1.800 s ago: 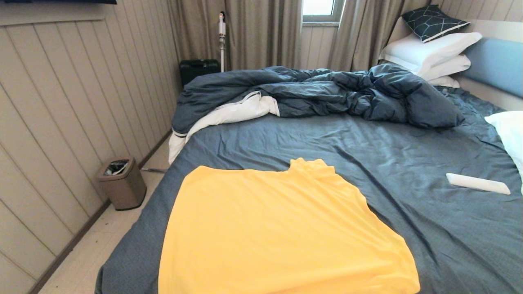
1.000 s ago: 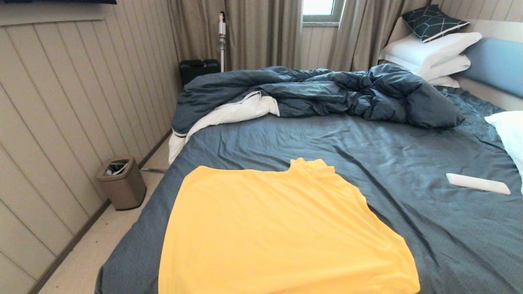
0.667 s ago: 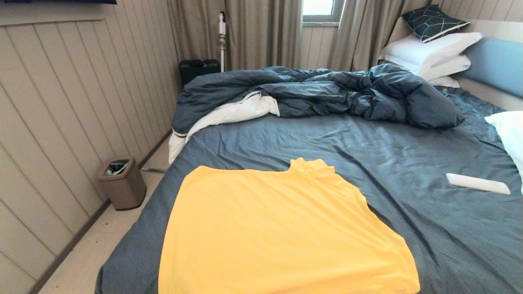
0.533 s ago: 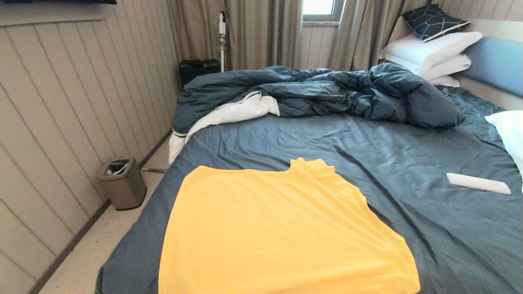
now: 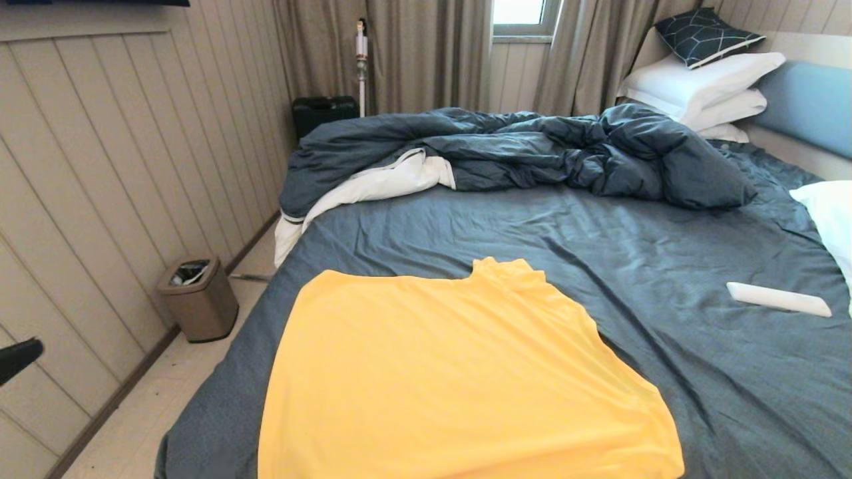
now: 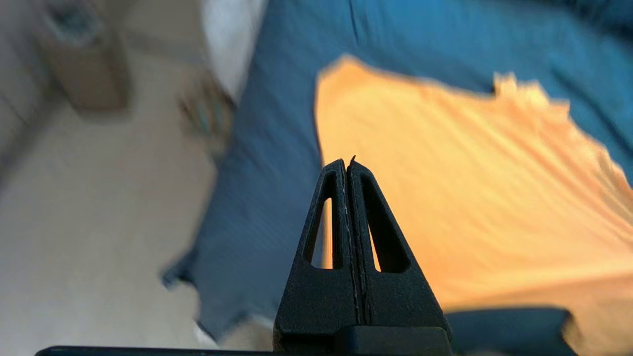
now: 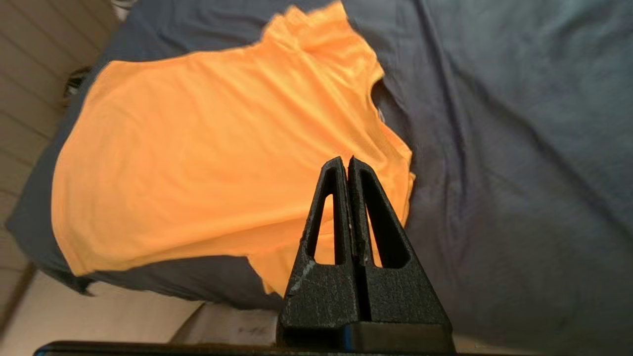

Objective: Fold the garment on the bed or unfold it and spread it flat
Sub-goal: Fold the yellow T-shirt

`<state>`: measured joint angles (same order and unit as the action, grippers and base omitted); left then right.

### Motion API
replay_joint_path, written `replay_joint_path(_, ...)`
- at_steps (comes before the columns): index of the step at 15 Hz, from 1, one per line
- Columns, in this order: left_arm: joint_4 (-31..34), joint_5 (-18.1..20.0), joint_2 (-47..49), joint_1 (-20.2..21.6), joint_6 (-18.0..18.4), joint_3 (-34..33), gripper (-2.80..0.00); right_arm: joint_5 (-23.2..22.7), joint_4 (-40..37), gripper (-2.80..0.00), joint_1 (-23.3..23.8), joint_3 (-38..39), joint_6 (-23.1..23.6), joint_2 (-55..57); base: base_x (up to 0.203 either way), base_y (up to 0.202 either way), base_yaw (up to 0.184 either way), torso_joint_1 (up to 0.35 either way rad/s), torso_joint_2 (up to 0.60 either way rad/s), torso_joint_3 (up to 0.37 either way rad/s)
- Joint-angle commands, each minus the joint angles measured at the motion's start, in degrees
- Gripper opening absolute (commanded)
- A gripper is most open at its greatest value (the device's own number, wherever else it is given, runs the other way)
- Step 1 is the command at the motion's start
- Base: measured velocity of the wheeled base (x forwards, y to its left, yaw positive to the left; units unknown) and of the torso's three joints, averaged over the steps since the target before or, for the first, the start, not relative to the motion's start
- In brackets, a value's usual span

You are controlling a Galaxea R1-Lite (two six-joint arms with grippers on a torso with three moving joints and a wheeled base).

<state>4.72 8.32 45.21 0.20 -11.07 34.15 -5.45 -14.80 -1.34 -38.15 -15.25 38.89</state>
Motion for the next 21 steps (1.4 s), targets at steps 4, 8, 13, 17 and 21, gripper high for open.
replay_joint_path(4,3.38,6.96,31.08,-6.56,-1.95,5.21,-2.8,-0.89,-0.75,-2.8,3.07,-5.68,-3.82,30.78,0.0,0.0,0.0,0.0,0.0,0.0)
replay_joint_path(8,4.61,11.79,42.94,-14.35,-3.53,6.47,-2.8,-7.22,-0.7,-2.8,5.55,1.29,-2.96,35.61,0.0,0.0,0.0,0.0,0.0,0.0)
replay_joint_path(13,4.53,16.92,48.48,-14.7,-4.81,7.31,-1.79,-9.9,-0.27,0.0,5.21,3.56,-0.54,39.65,0.0,0.0,0.0,0.0,0.0,0.0)
replay_joint_path(17,2.5,16.47,51.52,-11.59,-5.52,6.12,0.0,-10.1,0.3,0.0,6.29,1.56,1.3,44.42,0.0,0.0,0.0,0.0,0.0,0.0)
replay_joint_path(21,-3.83,16.47,54.06,-8.32,-5.83,2.88,0.0,-10.45,0.31,0.0,8.85,-3.05,0.9,43.74,0.0,0.0,0.0,0.0,0.0,0.0)
